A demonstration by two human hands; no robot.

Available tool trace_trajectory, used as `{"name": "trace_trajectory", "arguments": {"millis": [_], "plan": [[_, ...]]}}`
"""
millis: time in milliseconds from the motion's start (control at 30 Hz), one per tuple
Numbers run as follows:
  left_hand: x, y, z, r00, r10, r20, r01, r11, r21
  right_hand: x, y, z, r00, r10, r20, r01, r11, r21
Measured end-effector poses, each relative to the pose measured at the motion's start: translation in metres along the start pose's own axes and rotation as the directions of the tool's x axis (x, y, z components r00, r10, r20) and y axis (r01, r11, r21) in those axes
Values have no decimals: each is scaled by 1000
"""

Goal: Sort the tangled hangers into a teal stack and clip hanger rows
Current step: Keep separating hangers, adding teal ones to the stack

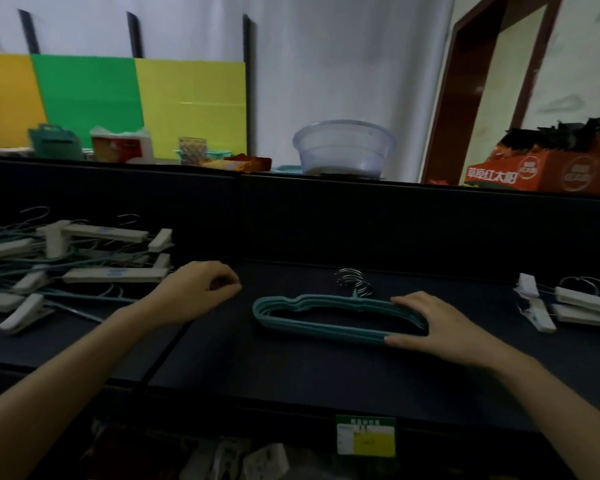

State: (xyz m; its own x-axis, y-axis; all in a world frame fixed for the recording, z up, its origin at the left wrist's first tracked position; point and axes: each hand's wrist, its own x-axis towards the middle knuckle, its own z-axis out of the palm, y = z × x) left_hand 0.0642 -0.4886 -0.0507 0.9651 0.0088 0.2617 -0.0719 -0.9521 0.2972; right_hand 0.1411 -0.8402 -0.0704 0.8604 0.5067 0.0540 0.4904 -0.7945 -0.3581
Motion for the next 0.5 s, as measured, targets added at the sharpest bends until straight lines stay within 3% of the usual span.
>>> {"name": "trace_trajectory", "arguments": {"millis": [133, 500], "plan": [[-21, 0, -2, 998, -55, -27, 57, 997, 44, -1, -7, -2, 999, -44, -18, 44, 999, -27], [-106, -39, -26, 980, -87, -181, 131, 960, 247, 26, -110, 16, 917, -389, -86, 389, 921, -12]]}}
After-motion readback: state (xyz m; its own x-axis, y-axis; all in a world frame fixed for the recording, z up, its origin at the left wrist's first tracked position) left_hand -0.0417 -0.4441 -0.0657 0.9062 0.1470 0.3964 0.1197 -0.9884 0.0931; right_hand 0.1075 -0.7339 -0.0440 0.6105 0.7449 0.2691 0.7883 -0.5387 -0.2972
